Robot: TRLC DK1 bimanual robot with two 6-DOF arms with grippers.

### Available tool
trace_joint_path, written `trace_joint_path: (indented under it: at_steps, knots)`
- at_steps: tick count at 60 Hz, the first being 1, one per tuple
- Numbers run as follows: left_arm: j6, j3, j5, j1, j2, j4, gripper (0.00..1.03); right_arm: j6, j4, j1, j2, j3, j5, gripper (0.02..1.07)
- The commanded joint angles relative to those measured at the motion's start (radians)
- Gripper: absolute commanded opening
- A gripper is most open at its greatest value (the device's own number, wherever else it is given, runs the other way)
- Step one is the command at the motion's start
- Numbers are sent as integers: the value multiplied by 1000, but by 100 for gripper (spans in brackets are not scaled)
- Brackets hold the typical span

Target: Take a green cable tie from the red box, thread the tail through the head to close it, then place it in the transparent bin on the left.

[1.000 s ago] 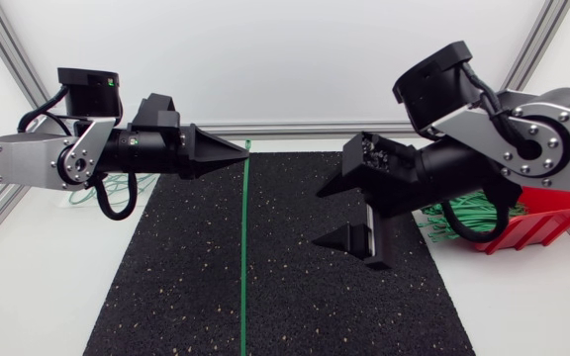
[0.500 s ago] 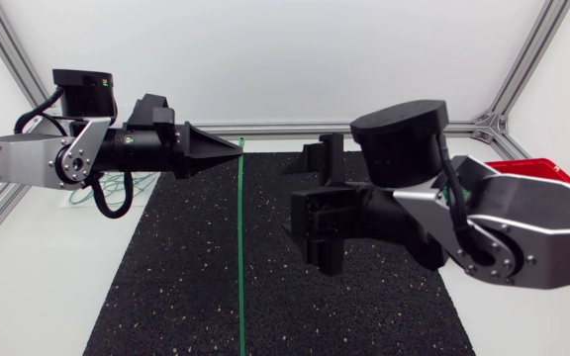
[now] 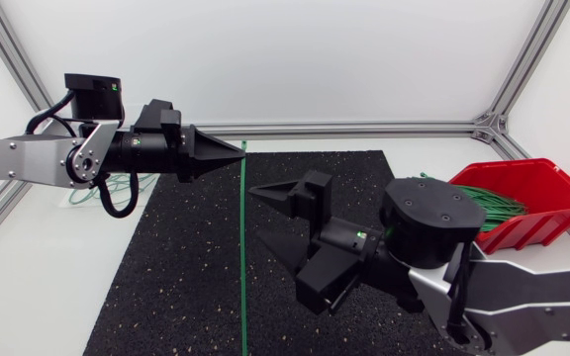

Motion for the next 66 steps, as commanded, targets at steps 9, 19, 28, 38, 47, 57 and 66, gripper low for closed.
trace_joint_path:
  at_steps: [9, 19, 28, 38, 47, 57, 66]
  knots:
    - [-45, 38, 17, 23, 15, 20, 4, -35, 131, 18, 97, -99, -86, 102]
    - [-74, 58, 21, 38, 32, 24, 4, -86, 131, 42, 135, -110, -109, 102]
    - [-88, 73, 32, 50, 58, 24, 4, -142, 137, 55, 152, -121, -133, 93]
    - [-88, 76, 44, 58, 86, 27, 4, -139, 140, 89, 160, -133, -124, 93]
    - [-90, 79, 44, 70, 121, 41, 4, -133, 145, 118, 166, -132, -139, 93]
    - [-94, 87, 54, 75, 138, 38, 4, -141, 145, 107, 207, -112, -168, 97]
    - [-96, 91, 54, 69, 138, 40, 4, -141, 145, 99, 224, -104, -184, 103]
